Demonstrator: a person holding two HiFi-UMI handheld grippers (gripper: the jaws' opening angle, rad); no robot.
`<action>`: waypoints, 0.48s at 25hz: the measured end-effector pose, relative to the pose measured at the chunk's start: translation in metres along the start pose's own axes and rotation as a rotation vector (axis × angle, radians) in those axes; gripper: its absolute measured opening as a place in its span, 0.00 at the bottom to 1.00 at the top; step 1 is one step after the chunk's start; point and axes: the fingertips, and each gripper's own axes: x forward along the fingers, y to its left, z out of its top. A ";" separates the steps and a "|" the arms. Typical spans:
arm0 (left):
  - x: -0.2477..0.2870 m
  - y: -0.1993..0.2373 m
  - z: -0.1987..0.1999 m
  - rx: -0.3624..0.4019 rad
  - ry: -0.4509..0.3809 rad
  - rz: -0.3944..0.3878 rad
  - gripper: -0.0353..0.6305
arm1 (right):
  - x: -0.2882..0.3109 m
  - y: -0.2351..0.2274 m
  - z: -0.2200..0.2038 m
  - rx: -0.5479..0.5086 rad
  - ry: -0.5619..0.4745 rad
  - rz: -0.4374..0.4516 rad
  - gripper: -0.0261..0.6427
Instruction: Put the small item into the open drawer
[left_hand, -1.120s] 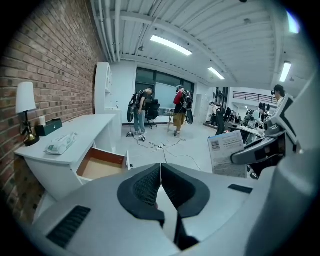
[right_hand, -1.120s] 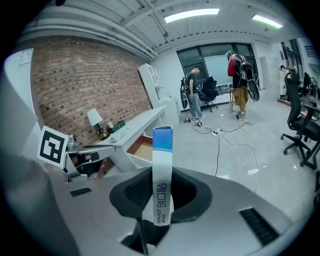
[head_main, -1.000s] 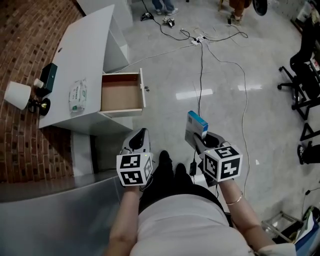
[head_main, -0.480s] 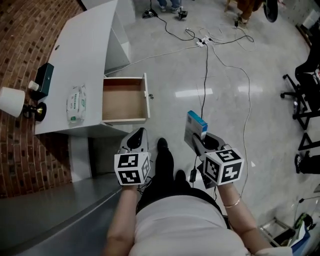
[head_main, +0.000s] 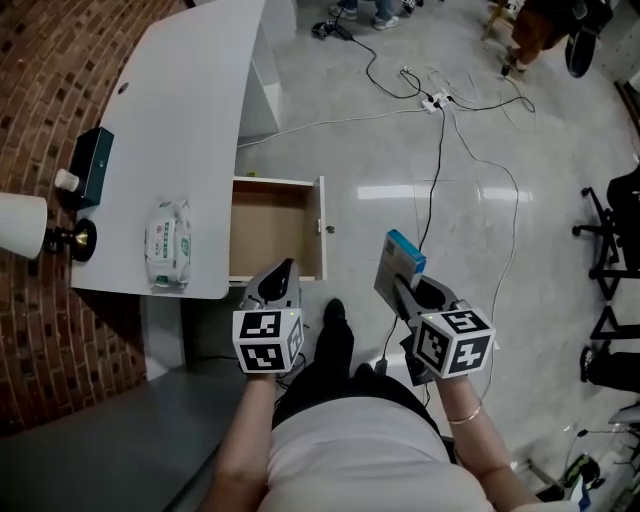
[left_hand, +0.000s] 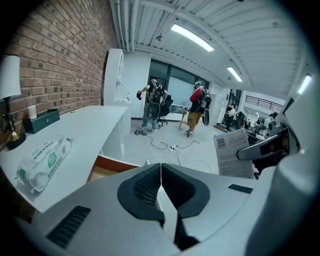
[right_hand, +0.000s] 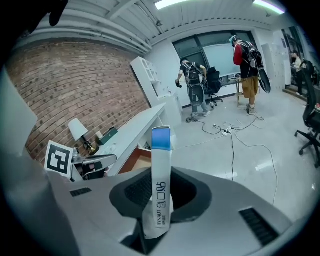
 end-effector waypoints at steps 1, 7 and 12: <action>0.006 0.009 0.005 -0.005 0.000 0.003 0.09 | 0.009 0.002 0.007 0.000 0.005 0.000 0.16; 0.031 0.047 0.027 -0.027 -0.002 0.003 0.09 | 0.051 0.013 0.041 -0.021 0.021 0.002 0.16; 0.050 0.065 0.038 -0.057 -0.002 0.031 0.09 | 0.078 0.017 0.069 -0.056 0.036 0.036 0.16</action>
